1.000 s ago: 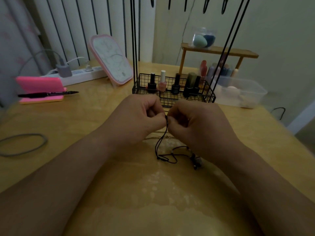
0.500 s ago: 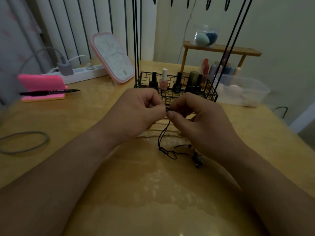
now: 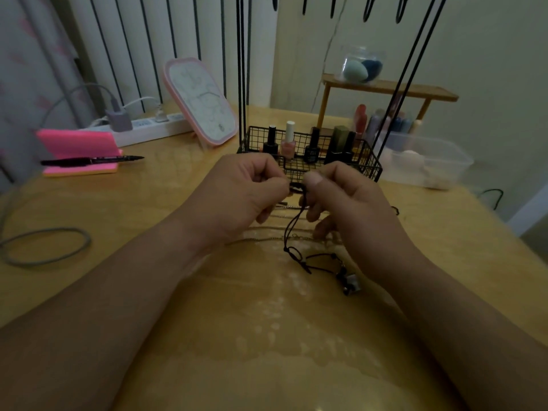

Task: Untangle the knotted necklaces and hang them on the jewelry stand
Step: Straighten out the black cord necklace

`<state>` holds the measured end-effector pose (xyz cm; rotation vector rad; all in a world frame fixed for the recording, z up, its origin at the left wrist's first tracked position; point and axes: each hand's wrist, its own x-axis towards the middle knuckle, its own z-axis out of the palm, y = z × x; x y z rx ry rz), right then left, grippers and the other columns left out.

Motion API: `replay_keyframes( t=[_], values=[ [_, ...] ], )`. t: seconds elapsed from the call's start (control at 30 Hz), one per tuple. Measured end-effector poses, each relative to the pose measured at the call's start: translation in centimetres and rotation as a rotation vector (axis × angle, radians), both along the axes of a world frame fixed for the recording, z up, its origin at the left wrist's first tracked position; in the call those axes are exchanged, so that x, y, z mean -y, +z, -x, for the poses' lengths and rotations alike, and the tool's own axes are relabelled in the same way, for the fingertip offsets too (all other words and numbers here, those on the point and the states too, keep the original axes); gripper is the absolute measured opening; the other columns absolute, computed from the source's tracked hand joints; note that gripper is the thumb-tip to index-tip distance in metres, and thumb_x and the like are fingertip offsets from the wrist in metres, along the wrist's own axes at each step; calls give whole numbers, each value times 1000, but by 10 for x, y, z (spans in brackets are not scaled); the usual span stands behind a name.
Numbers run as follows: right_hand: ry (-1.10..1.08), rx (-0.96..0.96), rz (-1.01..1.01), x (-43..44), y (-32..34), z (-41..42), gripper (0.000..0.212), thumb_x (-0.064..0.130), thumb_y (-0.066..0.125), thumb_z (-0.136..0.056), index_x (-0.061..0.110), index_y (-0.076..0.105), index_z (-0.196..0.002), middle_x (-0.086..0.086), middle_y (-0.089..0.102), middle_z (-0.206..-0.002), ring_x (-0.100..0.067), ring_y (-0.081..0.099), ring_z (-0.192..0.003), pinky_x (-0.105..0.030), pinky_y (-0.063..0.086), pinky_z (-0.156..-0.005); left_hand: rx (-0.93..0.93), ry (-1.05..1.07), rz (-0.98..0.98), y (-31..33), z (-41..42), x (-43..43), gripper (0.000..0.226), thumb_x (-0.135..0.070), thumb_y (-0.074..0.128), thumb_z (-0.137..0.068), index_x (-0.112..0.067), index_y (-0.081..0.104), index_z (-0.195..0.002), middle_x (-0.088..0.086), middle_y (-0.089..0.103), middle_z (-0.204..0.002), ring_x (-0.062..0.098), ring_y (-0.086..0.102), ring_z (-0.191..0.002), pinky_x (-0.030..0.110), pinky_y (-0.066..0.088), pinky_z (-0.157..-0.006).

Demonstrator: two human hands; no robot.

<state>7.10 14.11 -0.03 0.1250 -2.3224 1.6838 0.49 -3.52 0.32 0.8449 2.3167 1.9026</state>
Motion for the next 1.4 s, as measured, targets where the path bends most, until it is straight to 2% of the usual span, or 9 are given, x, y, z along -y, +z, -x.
replay_keyframes(
  t=[0.13, 0.47, 0.67, 0.77, 0.87, 1.1, 1.17, 1.27, 1.4],
  values=[
    [-24, -125, -254, -1, -1, 0, 5, 29, 70, -98, 24, 69, -99, -1, 67, -86, -21, 64, -75, -44, 58, -61, -22, -38, 23, 0, -2, 2, 11, -4, 67, -93, 0, 65, -83, 3, 54, -58, 16, 48, -52, 26, 42, -50],
    [101, 135, 307, -8, 7, 3, 11, 20, 62, -101, 15, 68, -94, 0, 65, -82, -13, 60, -75, -26, 50, -60, 88, 8, -66, 1, 1, 2, 13, -4, 58, -97, -5, 62, -85, 5, 54, -58, 15, 50, -52, 21, 43, -51],
    [179, 68, 345, -7, 10, 1, 6, 10, 60, -100, 11, 66, -98, -5, 70, -88, -14, 62, -74, -25, 47, -57, 288, -239, -122, 0, 2, 0, 30, -32, 50, -104, -6, 62, -112, 6, 70, -90, 22, 69, -83, 46, 58, -84],
    [122, -1, 340, -14, 15, 2, 7, 8, 61, -99, 11, 65, -103, -4, 71, -90, -13, 61, -75, -25, 47, -59, 358, -407, -76, 4, -5, 1, 42, -40, 52, -101, -6, 61, -124, 8, 68, -89, 23, 66, -72, 41, 57, -76],
    [77, -5, 394, -19, 17, 3, 14, 7, 59, -100, 11, 65, -112, -4, 73, -97, -17, 67, -83, -27, 53, -66, 370, -475, -73, 4, -7, 2, 22, -29, 54, -103, -10, 66, -103, 6, 61, -73, 19, 57, -58, 42, 52, -76],
    [362, 372, 359, 1, 11, -3, 44, 41, 36, -111, 11, 61, -132, -13, 75, -107, -35, 74, -103, -46, 59, -92, 474, -578, -484, 10, -2, 8, 20, -15, 42, -107, -8, 61, -109, 6, 67, -86, 18, 68, -72, 31, 59, -71],
    [465, 411, 365, 4, 13, -4, 57, 53, 33, -108, 12, 57, -138, -21, 72, -110, -37, 74, -95, -42, 61, -83, 514, -611, -578, 11, 2, 10, 20, -14, 42, -107, -9, 61, -110, 4, 65, -87, 15, 67, -73, 31, 59, -74],
    [477, 522, 338, 1, 15, -6, 64, 63, 33, -102, 10, 56, -130, -19, 69, -88, -26, 61, -65, -30, 51, -59, 536, -525, -666, 12, 6, 11, 16, -16, 45, -104, -10, 60, -106, -1, 59, -77, 9, 58, -63, 26, 58, -73],
    [408, 474, 277, -11, 16, -4, 42, 44, 45, -105, 7, 60, -121, -7, 57, -72, -13, 35, -51, -25, 27, -45, 622, -465, -758, 11, 14, 16, 14, -18, 45, -107, -12, 58, -105, -4, 49, -71, 6, 45, -56, 20, 53, -63]
  ],
)
